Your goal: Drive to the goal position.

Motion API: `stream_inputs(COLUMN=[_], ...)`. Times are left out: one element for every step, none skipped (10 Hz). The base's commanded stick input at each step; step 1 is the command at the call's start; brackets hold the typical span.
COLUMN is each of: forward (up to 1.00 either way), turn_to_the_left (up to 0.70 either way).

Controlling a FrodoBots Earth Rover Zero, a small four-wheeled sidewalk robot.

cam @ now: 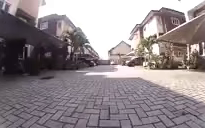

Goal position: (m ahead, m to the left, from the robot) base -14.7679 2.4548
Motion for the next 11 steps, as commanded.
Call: stream_inputs(forward=[0.69,0.69,0.69,0.69,0.69,0.69,0.69,0.69,0.69,0.69,0.69], turn_to_the_left=[0.03,0.03,0.03,0.03,0.03,0.03,0.03,0.03,0.03,0.03,0.03])
